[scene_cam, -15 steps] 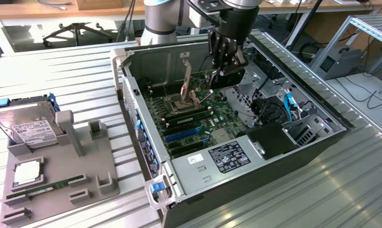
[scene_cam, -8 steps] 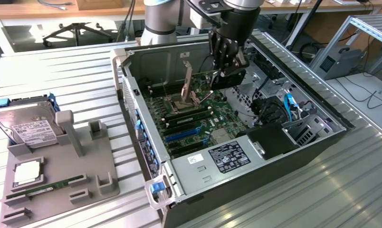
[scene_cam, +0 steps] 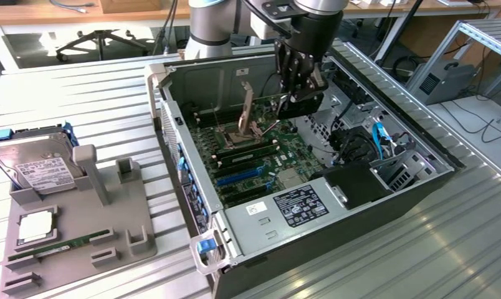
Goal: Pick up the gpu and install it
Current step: 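Insert the gpu into the slot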
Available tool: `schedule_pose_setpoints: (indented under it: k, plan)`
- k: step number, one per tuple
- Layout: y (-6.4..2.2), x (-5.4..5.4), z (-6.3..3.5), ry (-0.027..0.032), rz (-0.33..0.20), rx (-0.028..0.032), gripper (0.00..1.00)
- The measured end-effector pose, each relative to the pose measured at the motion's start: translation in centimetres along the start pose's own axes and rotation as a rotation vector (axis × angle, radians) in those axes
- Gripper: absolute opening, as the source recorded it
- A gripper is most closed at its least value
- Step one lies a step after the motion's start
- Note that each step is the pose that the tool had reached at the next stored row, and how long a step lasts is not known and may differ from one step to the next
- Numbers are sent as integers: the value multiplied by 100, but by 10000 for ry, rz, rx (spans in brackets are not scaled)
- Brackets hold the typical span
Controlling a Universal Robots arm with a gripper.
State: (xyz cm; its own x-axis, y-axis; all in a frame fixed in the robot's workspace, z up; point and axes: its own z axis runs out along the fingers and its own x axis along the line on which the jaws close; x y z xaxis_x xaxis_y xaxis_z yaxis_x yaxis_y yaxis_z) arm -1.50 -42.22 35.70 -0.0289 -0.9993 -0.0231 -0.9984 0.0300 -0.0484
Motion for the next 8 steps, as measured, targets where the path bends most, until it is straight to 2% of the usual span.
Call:
schedule_pose_setpoints:
  k: [8]
  plan:
    - [0,35,3,-1,0,0,27]
